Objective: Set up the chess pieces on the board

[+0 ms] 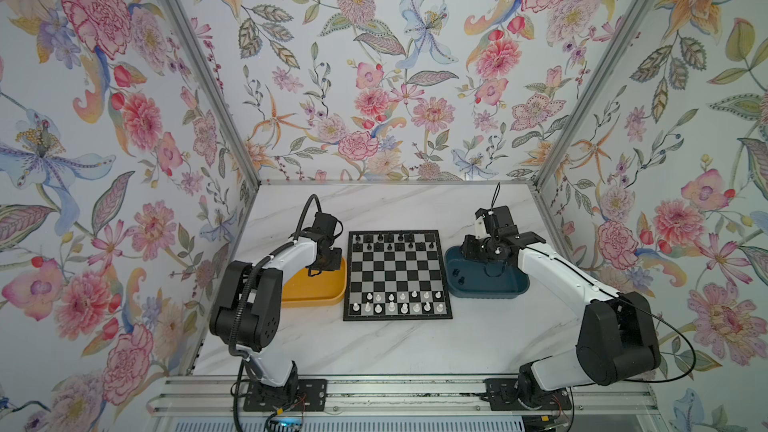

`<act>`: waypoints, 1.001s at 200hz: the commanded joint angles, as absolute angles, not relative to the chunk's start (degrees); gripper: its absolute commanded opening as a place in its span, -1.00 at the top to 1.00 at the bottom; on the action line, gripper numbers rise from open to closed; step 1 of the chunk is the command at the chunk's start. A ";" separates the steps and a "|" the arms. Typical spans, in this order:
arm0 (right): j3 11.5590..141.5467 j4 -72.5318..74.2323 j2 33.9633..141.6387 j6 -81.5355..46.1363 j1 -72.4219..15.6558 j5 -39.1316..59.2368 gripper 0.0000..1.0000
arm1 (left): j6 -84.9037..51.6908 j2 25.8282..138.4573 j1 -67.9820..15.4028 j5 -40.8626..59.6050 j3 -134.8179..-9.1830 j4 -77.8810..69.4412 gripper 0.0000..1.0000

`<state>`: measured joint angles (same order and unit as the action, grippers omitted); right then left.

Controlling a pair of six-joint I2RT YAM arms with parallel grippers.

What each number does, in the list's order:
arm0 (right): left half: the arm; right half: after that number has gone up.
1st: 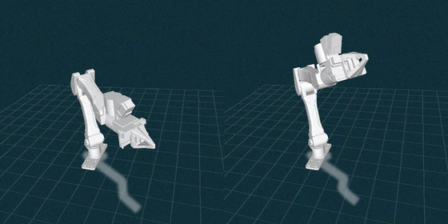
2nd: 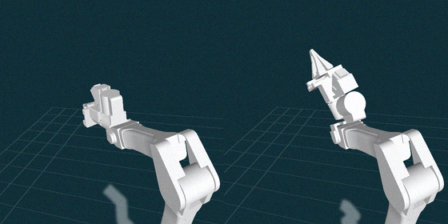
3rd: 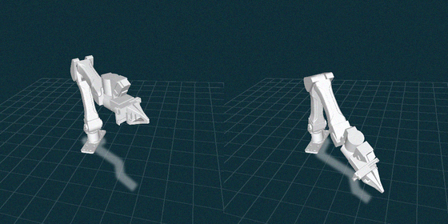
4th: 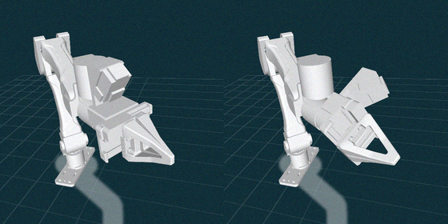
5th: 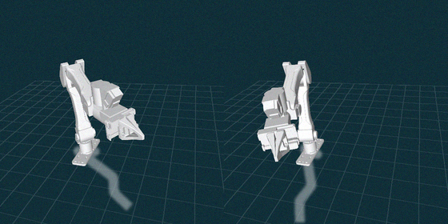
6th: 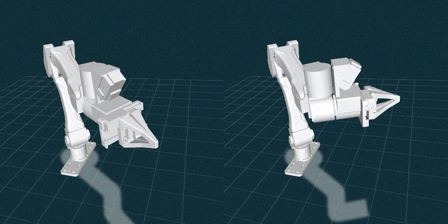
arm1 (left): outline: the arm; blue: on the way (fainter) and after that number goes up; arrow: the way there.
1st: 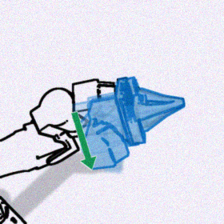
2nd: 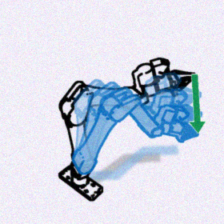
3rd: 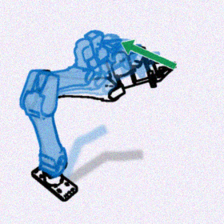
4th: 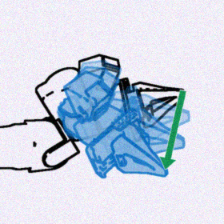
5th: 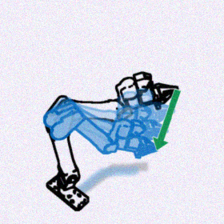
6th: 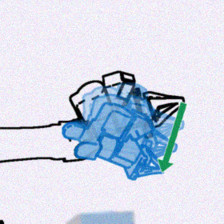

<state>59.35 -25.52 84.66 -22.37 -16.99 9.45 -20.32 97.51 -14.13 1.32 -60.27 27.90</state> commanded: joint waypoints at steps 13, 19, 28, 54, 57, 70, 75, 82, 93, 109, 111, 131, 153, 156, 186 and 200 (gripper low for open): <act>60.12 -26.63 84.89 -22.87 -16.70 8.63 0.49 | -19.56 98.85 -13.37 2.71 -59.06 26.37 0.53; 60.12 -26.63 84.97 -22.87 -16.71 8.74 0.49 | -19.58 98.96 -13.33 2.96 -59.00 26.28 0.54; 60.12 -26.58 84.88 -22.91 -16.72 8.70 0.49 | -19.58 99.00 -13.43 3.54 -58.91 26.03 0.54; 60.12 -26.63 84.77 -22.94 -16.70 8.68 0.49 | -19.67 98.96 -13.30 3.96 -59.06 26.45 0.56; 60.12 -26.56 84.75 -22.96 -16.74 8.67 0.49 | -19.69 98.96 -13.28 3.96 -59.14 26.60 0.57; 60.12 -26.63 84.72 -22.94 -16.70 8.70 0.49 | -19.54 98.48 -13.30 3.96 -59.15 26.90 0.58; 60.12 -26.63 84.73 -22.98 -16.71 8.63 0.49 | -19.59 98.33 -13.34 3.96 -59.15 26.93 0.59; 60.03 -26.55 84.81 -22.95 -16.75 8.65 0.49 | -19.62 98.13 -13.33 3.96 -59.15 26.90 0.59; 60.03 -26.54 84.81 -22.94 -16.75 8.70 0.49 | -19.69 98.07 -13.34 4.13 -59.15 26.90 0.58; 60.03 -26.55 84.89 -23.02 -16.75 8.71 0.49 | -19.55 98.41 -13.34 4.74 -59.15 26.92 0.58; 60.03 -26.55 84.88 -22.96 -16.73 8.66 0.49 | -19.57 98.47 -13.31 4.74 -59.15 26.97 0.58; 60.03 -26.53 84.78 -22.94 -16.70 8.59 0.49 | -19.57 99.20 -13.29 4.75 -59.24 27.29 0.59; 59.94 -26.56 84.73 -22.94 -16.70 8.58 0.49 | -19.41 99.84 -13.36 5.40 -59.41 27.42 0.60; 59.96 -26.55 84.73 -22.94 -16.71 8.61 0.49 | -19.42 99.92 -13.28 5.44 -59.41 27.42 0.59; 59.88 -26.63 84.86 -22.95 -16.74 8.48 0.49 | -19.34 100.16 -13.34 5.45 -59.41 27.60 0.60; 59.85 -26.50 84.90 -22.97 -16.74 8.53 0.49 | -19.29 100.41 -13.35 5.45 -59.48 27.60 0.61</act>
